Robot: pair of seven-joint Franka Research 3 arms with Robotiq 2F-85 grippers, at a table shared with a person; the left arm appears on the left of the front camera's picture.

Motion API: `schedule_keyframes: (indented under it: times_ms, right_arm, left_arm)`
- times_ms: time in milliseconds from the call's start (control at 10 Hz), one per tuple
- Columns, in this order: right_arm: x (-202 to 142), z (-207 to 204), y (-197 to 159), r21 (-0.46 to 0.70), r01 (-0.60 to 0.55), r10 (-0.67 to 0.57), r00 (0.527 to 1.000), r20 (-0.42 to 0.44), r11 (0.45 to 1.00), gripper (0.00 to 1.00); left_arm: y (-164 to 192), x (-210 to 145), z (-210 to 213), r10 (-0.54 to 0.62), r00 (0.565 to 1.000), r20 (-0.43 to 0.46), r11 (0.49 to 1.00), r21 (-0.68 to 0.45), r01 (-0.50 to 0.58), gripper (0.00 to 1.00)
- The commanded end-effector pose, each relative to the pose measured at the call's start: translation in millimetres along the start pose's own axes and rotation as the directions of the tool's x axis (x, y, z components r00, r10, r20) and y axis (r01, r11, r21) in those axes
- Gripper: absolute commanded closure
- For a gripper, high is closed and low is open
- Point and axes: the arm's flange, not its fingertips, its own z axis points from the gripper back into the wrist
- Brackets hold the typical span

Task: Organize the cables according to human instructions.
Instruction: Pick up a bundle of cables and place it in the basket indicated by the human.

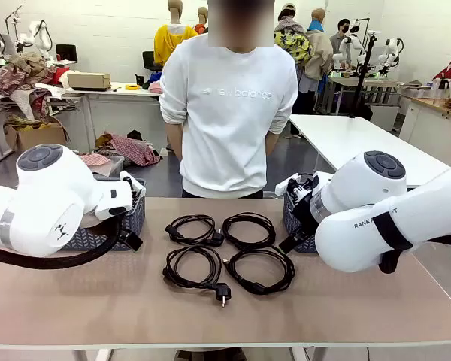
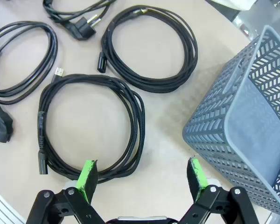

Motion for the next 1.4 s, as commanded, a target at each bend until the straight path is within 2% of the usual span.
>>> schedule_keyframes:
  times_ms: [0, 1100, 1300]
  right_arm:
    - [0, 0, 0, 0.0, 0.0, 0.0, 1.0, 0.001, 1.0, 0.0]
    - [0, 0, 0, 0.0, -0.002, 0.002, 1.0, 0.0, 1.0, 0.0]
    - [-4, 8, -14, 0.062, -0.03, 0.028, 0.999, 0.037, 0.998, 0.0]
  left_arm:
    - [1, 1, 0, 0.001, 1.0, 0.001, 1.0, 0.0, -0.001, 0.0]
    - [-1, 5, 5, -0.017, 1.0, -0.001, 1.0, -0.006, 0.017, 0.0]
    - [4, 17, 22, -0.048, 0.999, 0.017, 0.998, -0.041, 0.049, 0.0]
